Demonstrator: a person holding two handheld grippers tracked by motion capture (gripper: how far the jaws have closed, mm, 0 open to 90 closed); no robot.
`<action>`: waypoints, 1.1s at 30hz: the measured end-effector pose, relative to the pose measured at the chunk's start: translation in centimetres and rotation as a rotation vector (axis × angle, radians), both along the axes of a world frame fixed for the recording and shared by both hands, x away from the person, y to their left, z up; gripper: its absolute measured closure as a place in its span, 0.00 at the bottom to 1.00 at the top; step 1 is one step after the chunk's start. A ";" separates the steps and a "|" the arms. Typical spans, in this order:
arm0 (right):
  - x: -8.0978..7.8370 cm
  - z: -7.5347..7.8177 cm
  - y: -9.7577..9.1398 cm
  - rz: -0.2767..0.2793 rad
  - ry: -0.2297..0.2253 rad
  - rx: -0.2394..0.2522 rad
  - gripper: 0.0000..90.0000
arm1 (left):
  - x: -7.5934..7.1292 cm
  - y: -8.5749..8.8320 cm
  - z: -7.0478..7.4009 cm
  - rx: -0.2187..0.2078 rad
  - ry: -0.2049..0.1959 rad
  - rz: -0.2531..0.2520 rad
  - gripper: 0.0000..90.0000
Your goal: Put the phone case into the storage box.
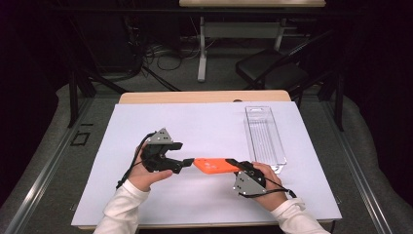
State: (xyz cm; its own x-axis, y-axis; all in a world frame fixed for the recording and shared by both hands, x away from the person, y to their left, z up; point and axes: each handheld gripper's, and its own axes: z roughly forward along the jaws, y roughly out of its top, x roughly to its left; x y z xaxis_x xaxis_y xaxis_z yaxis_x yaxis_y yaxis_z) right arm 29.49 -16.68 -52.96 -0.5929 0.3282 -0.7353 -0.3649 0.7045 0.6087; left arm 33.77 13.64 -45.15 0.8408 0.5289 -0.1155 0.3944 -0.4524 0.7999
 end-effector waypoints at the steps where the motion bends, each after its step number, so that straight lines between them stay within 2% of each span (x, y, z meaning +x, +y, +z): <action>1: 0.1 0.0 -0.1 -0.002 0.017 0.013 0.96 | 0.0 0.0 0.0 0.005 -0.006 -0.006 0.32; 3: 0.2 0.1 -0.2 -0.002 0.032 0.031 0.96 | -0.1 0.0 0.1 0.001 -0.007 -0.014 0.32; 8: 0.6 0.1 -0.6 0.023 0.110 0.102 0.96 | -0.2 0.0 0.2 -0.014 -0.009 -0.035 0.37; 12: 0.8 0.1 -0.9 0.035 0.181 0.157 0.96 | -0.3 -0.2 0.2 -0.049 0.006 -0.042 0.42; 15: 1.0 0.1 -1.0 0.041 0.219 0.195 0.96 | -0.4 -0.5 0.2 -0.036 0.014 -0.061 0.43; 21: 1.0 0.0 -0.9 0.053 0.245 0.210 0.96 | -0.7 -1.3 0.0 -0.042 0.013 -0.084 0.45; 26: 1.0 0.0 -0.8 0.057 0.259 0.220 0.96 | -0.8 -1.7 -0.1 -0.078 0.023 -0.092 0.50; 30: 1.0 0.0 -0.7 0.061 0.264 0.227 0.96 | -0.9 -2.2 -0.3 -0.063 0.009 -0.100 0.51; 33: 0.9 -0.1 -0.6 0.064 0.265 0.222 0.96 | -0.9 -2.4 -0.4 -0.074 0.011 -0.106 0.57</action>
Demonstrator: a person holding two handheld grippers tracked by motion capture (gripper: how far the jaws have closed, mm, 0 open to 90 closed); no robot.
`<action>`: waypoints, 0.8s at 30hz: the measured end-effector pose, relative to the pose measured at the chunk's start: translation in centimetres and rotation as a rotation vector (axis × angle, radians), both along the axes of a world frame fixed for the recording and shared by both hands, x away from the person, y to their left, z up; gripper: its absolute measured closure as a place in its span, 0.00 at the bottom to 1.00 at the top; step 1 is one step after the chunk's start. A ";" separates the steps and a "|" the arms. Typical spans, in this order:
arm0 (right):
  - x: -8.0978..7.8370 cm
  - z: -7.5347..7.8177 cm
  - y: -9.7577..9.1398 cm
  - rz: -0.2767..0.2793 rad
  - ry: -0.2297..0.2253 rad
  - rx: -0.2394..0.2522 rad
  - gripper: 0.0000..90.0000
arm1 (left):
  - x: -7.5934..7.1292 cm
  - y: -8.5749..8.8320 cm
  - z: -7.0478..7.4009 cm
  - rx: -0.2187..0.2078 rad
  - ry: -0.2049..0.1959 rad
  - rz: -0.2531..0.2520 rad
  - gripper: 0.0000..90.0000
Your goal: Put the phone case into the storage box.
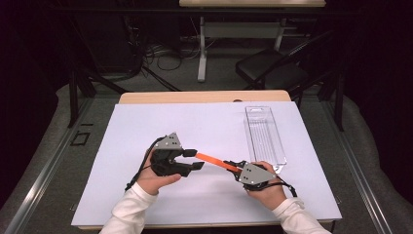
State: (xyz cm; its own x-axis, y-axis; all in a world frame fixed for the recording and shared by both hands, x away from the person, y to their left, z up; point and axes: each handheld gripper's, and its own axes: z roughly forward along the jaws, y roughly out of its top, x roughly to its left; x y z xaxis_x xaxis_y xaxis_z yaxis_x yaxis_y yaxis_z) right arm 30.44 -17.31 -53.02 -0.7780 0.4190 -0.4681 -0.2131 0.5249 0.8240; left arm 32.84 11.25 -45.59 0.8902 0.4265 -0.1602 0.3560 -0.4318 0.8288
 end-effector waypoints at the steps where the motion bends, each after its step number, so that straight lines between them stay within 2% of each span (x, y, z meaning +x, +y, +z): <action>1: 0.0 0.0 0.0 0.003 0.001 0.002 0.96 | 0.0 -0.1 0.0 0.004 -0.001 0.004 0.58; 3: 0.0 -0.1 0.1 0.003 0.002 0.000 0.96 | 0.0 -0.2 -0.1 -0.005 -0.005 0.007 0.61; 10: -0.1 -0.1 0.2 0.009 0.004 0.005 0.96 | -0.2 -0.5 -0.2 0.014 -0.044 0.011 0.73; 16: -0.1 -0.1 0.3 0.010 0.006 0.004 0.96 | -0.3 -0.7 -0.3 0.019 -0.050 0.007 0.77; 24: -0.1 -0.2 0.4 0.013 0.007 0.002 0.96 | -0.3 -0.6 -0.2 0.005 -0.056 0.007 0.83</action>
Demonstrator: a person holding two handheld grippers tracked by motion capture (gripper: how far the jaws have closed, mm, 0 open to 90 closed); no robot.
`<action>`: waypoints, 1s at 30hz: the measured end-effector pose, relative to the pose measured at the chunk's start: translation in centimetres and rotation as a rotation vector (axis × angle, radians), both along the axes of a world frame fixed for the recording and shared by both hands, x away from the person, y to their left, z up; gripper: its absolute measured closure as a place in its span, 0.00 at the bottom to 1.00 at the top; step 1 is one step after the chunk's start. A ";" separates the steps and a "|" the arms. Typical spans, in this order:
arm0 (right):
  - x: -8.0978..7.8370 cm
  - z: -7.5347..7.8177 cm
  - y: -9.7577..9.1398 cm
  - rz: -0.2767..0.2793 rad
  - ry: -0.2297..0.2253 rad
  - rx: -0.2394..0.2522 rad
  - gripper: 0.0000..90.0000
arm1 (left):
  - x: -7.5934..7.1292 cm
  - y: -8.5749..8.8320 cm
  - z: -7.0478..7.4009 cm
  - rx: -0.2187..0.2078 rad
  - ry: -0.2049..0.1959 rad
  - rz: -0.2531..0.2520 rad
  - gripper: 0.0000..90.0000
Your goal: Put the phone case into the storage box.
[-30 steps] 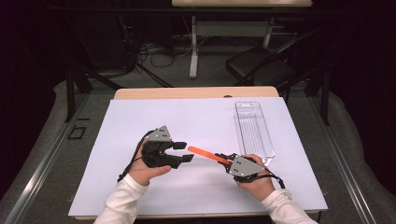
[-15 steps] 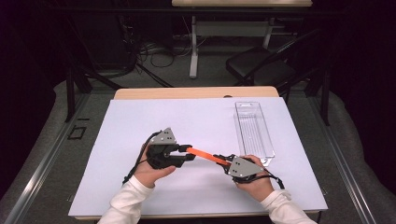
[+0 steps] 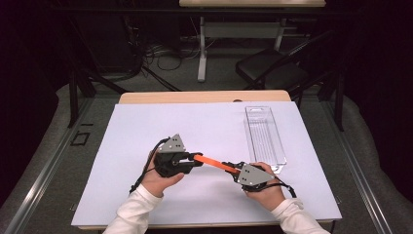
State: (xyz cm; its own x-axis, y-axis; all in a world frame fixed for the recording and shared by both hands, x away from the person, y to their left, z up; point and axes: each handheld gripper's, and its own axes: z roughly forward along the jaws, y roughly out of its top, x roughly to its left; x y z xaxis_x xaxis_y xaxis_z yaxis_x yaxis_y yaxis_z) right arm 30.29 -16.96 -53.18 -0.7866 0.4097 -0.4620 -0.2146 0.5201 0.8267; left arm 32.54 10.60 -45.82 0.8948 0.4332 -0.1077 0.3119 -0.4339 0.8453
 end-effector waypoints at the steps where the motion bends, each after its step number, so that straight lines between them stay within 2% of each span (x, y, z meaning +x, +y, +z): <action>1: 0.0 0.0 0.0 0.001 0.001 0.001 0.96 | 0.0 0.0 0.0 -0.002 -0.001 0.003 0.84; 12: 0.0 0.0 0.1 0.006 0.001 0.004 0.96 | -0.1 0.0 0.0 0.002 -0.007 0.011 0.87; 23: 0.0 0.0 0.0 0.004 -0.002 0.006 0.96 | -0.4 -0.1 0.0 0.002 -0.042 0.027 0.89; 30: 0.0 -0.1 0.1 0.004 -0.002 0.011 0.95 | -0.4 0.0 0.0 0.002 -0.040 0.031 0.90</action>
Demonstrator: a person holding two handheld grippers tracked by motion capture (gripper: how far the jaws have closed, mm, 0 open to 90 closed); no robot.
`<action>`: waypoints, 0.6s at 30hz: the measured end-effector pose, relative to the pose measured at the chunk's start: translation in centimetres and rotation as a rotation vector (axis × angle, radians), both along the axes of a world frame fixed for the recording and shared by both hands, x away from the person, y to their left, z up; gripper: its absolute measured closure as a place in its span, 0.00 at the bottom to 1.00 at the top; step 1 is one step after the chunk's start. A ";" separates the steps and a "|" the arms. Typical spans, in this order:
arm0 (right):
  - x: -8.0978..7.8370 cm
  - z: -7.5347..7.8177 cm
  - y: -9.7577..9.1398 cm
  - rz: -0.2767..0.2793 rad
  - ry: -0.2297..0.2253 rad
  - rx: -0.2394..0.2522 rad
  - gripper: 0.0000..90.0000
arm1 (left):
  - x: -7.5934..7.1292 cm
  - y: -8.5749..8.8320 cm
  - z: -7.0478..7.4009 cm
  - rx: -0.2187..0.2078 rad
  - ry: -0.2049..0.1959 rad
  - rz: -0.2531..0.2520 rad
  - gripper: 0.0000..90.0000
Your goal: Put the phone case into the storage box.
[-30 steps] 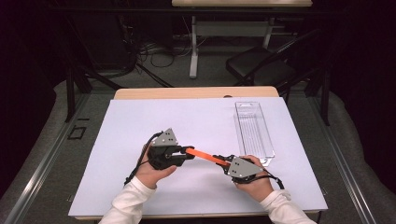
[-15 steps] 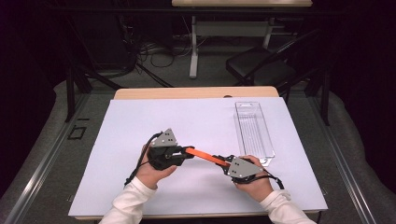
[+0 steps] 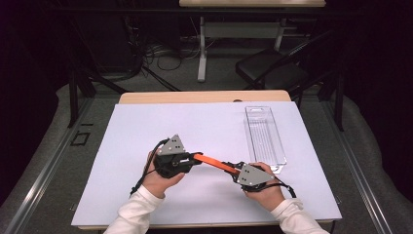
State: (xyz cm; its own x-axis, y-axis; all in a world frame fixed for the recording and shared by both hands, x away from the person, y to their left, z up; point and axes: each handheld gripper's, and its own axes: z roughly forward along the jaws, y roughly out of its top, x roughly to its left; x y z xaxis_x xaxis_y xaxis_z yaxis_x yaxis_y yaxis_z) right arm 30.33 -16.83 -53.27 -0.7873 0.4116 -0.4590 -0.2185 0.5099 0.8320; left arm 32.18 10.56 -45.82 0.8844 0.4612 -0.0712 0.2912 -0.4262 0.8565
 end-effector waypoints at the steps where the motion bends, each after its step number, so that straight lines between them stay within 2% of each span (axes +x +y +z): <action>1: 0.0 0.0 0.0 0.000 0.000 -0.003 0.95 | 0.0 0.0 0.0 0.002 -0.002 0.001 0.90; 13: 0.0 -0.1 0.1 -0.018 0.003 -0.010 0.86 | 0.2 0.1 -0.2 0.001 0.020 0.020 0.91; 18: 0.1 -0.1 0.1 -0.041 -0.002 -0.014 0.77 | 0.3 0.2 -0.2 -0.009 0.057 0.036 0.91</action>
State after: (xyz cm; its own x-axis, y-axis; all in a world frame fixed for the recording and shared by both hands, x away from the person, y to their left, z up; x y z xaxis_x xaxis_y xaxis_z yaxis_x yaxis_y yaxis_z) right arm 30.43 -16.73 -53.40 -0.7689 0.4369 -0.4668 -0.1994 0.5298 0.8243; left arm 32.47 10.77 -46.04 0.8615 0.4920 -0.1254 0.3549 -0.4070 0.8416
